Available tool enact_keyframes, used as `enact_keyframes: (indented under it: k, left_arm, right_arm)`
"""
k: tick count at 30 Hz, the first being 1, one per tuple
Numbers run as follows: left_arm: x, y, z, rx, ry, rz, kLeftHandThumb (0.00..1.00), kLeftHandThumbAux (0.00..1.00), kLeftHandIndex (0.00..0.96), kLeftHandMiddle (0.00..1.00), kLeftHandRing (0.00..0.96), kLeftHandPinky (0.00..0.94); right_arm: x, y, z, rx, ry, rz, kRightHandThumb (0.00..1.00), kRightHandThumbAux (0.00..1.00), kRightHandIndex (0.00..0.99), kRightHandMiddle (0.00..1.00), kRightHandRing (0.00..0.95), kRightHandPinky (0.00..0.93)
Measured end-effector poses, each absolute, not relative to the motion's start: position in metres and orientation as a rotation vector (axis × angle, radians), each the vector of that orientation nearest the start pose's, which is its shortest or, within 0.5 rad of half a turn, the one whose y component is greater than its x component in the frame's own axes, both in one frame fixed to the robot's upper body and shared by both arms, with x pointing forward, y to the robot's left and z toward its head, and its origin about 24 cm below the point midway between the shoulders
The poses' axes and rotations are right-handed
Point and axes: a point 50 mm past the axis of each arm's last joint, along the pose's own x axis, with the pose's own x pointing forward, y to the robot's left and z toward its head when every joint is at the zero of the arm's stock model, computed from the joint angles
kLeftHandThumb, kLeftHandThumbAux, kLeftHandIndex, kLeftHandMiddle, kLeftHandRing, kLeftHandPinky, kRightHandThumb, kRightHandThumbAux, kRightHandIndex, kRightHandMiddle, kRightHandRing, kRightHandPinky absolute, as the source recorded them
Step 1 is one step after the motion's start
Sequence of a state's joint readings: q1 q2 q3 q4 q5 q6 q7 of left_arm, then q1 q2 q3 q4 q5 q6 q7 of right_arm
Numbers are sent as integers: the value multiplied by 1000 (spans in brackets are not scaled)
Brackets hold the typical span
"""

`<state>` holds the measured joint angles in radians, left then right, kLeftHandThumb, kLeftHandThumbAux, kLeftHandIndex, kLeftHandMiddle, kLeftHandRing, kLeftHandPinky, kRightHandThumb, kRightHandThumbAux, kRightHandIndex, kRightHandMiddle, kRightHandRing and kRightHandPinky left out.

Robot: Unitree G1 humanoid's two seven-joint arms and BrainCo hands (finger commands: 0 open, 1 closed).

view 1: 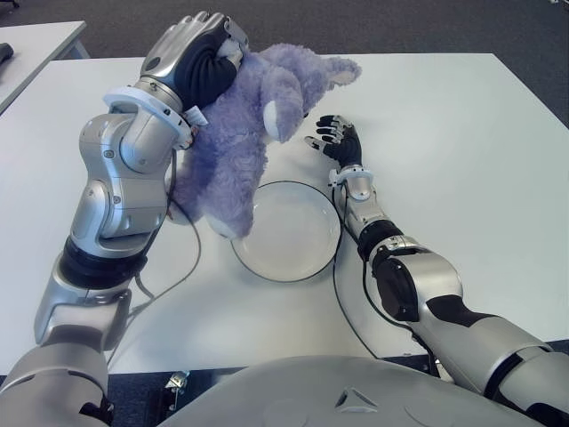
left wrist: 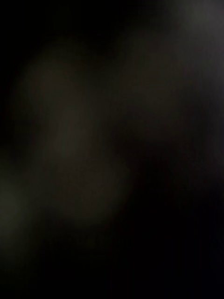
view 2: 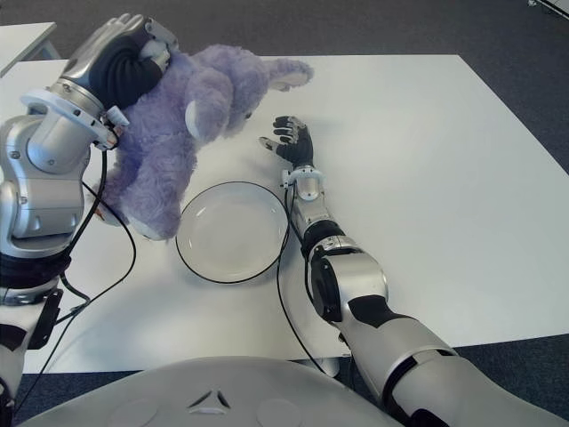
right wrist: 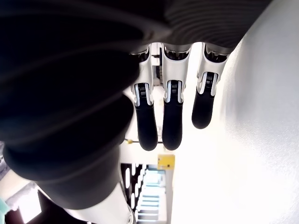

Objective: Put the doll into the plate.

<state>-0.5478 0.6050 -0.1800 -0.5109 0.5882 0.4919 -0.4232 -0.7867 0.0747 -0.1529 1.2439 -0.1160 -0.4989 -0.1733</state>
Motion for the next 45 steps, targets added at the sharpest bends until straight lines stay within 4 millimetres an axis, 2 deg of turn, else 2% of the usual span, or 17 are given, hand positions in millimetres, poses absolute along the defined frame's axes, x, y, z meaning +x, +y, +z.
enact_keyframes:
  k: [17, 45]
  left_arm:
    - [277, 149, 236, 1111, -368, -156, 969, 613, 750, 830, 841, 860]
    - [283, 130, 194, 868, -268, -225, 959, 616, 756, 832, 846, 871]
  right_arm:
    - [359, -87, 41, -21, -6, 19, 169, 953, 307, 328, 310, 260]
    - [359, -87, 41, -22, -7, 20, 200, 957, 309, 330, 312, 246]
